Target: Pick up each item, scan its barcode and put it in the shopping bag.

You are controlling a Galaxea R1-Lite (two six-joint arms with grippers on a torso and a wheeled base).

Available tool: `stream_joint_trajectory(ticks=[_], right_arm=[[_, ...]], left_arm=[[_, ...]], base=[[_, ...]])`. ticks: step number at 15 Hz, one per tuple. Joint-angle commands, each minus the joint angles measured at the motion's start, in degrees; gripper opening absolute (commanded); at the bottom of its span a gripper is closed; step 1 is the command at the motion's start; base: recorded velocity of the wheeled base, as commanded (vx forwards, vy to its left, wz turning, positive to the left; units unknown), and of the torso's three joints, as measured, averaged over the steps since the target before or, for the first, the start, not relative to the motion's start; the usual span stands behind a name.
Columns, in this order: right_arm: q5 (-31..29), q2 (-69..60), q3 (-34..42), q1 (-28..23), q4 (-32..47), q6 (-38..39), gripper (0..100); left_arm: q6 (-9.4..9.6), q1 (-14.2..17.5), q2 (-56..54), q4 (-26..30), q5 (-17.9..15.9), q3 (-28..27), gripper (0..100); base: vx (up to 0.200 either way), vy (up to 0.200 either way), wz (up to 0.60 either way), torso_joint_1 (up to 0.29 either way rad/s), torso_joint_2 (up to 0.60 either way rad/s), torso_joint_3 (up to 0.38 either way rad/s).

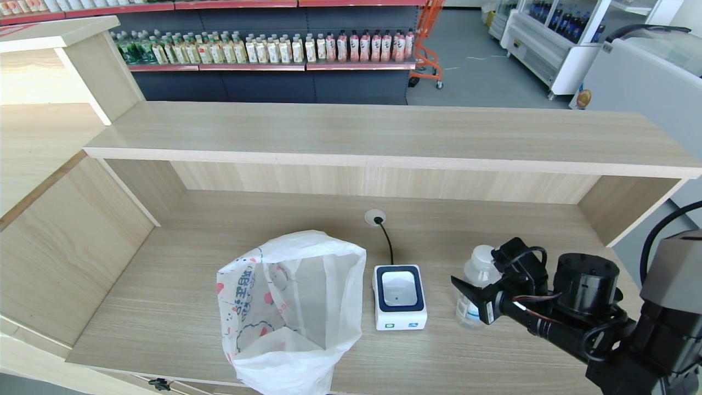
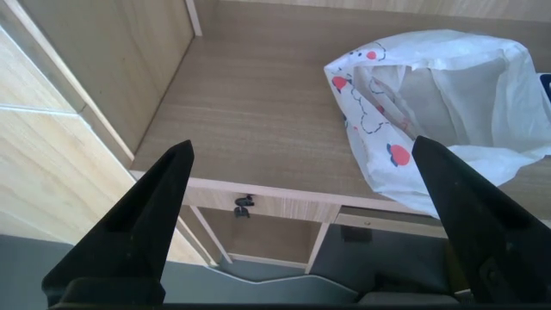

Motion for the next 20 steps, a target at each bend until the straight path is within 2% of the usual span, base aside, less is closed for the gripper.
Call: stream_joint_trajectory(ticks=[1,6,16,18,20], right_arm=[[0.1,-1.5,0.7,-0.2,-0.1,0.1,0],[-0.4,-1.5,3.3,-0.6,-0.1,-0.1,0],[-0.4,3.1,3.3,-0.6,-1.5,-0.1,0],[-0.2,1.1,3.0,-0.6,-1.5,0.3,0],[0.1,-3.7,1.7,-0.7,-0.8,4.5,0]], left_arm=[[-0.03,0.0,0.0,0.0,0.0,0.0,100],[-0.03,0.0,0.0,0.0,0.0,0.0,100],[-0.03,0.0,0.0,0.0,0.0,0.0,100],[-0.03,0.0,0.0,0.0,0.0,0.0,100],[-0.03,0.0,0.0,0.0,0.0,0.0,100]], base=[[0.000,0.000,0.00,0.000,0.00,0.000],[0.000,0.000,0.00,0.000,0.00,0.000],[0.000,0.000,0.00,0.000,0.00,0.000],[0.000,0.000,0.00,0.000,0.00,0.000],[0.000,0.000,0.00,0.000,0.00,0.000]])
